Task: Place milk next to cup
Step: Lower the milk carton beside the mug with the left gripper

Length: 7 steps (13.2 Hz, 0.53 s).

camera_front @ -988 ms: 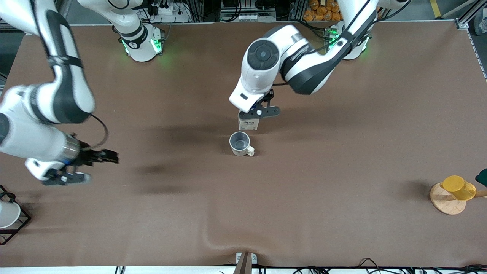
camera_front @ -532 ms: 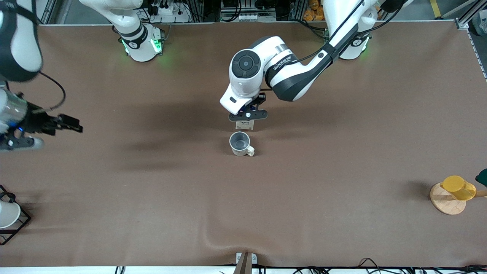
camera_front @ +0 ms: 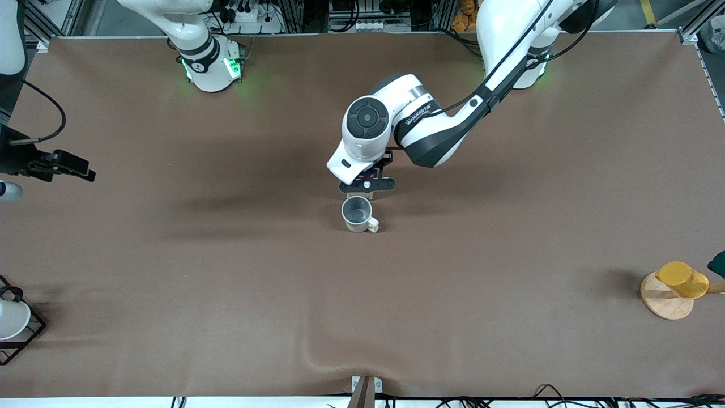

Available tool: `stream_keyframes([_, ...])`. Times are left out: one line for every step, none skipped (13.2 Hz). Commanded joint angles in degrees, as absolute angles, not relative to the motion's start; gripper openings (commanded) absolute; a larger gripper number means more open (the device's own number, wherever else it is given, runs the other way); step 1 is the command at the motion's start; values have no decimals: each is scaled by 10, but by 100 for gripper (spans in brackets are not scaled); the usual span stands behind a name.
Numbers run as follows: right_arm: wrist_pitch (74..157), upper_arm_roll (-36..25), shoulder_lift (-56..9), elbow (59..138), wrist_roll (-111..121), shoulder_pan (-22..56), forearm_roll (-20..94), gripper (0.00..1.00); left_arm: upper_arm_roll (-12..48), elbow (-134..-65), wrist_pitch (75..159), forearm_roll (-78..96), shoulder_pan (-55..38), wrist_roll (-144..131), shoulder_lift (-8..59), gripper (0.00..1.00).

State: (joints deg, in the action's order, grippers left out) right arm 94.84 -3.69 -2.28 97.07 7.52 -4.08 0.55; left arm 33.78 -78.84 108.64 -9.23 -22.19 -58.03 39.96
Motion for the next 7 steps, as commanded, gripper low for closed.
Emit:
stream_keyframes([904, -25, -11, 945, 105, -34, -29, 100, 296, -766, 1093, -105, -268, -602, 407, 28])
stream_keyframes([904, -23, -11, 938, 114, -34, -29, 100, 279, -766, 1093, -104, -279, -601, 406, 28])
stream_keyframes([904, -23, -11, 928, 126, -33, -29, 100, 273, -761, 1093, -104, -285, -601, 406, 28])
stream_keyframes([904, -24, -12, 923, 142, -34, -27, 100, 270, -761, 1093, -104, -285, -601, 407, 28])
stream_keyframes([904, -25, -13, 923, 148, -36, -26, 100, 269, -761, 1092, -104, -285, -601, 407, 28])
stream_keyframes([905, -25, -16, 924, 148, -36, -24, 100, 269, -761, 1092, -104, -286, -601, 407, 28])
stream_keyframes([906, -27, -16, 923, 141, -37, -9, 100, 269, -761, 1092, -105, -286, -601, 407, 28])
